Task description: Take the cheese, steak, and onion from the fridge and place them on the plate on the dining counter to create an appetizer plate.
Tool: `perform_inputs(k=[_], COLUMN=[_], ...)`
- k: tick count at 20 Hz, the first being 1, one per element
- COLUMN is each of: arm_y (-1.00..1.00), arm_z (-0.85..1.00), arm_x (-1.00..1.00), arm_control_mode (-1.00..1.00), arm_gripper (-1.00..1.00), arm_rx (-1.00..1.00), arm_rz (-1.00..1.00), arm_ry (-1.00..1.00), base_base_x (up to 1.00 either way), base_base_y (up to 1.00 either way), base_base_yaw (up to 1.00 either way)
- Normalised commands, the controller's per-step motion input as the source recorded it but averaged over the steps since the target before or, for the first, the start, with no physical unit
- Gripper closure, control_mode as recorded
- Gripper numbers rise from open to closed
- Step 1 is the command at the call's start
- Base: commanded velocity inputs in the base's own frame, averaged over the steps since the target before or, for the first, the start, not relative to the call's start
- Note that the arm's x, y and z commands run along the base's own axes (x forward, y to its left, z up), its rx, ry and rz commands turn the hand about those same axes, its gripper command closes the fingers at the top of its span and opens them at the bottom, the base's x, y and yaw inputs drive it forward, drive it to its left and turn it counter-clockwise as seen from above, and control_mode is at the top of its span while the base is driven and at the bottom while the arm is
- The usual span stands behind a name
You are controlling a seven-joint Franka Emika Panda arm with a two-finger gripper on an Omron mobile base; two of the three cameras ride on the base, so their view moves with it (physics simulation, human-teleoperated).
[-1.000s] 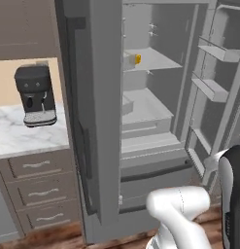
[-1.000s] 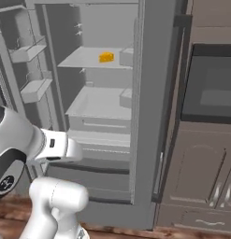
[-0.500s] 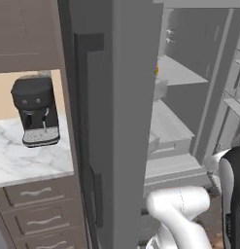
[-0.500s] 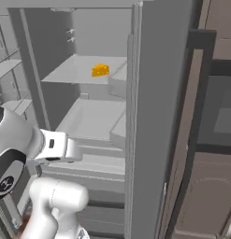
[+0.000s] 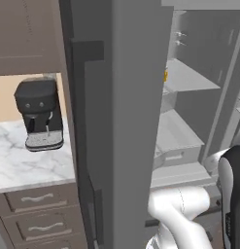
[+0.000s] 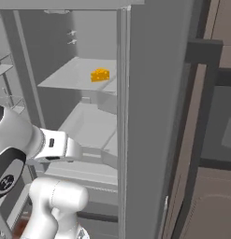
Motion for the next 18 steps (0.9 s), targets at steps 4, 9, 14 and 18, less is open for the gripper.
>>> perform_inputs(k=[4,9,14,18], arm_y=[0.00,0.00,0.00,0.00], arm_z=[0.00,0.00,0.00,0.00], arm_x=[0.00,0.00,0.00,0.00], arm_control_mode=[1.00,1.00,1.00,1.00], arm_gripper=[-1.00,-1.00,-1.00,-1.00], arm_rx=[0.00,0.00,0.00,0.00], arm_rz=[0.00,0.00,0.00,0.00], arm_ry=[0.00,0.00,0.00,0.00], base_base_x=[0.62,0.84,0.87,0.94], base_base_y=[-0.20,-0.28,-0.23,-0.12], base_base_yaw=[0.15,0.18,0.26,0.24])
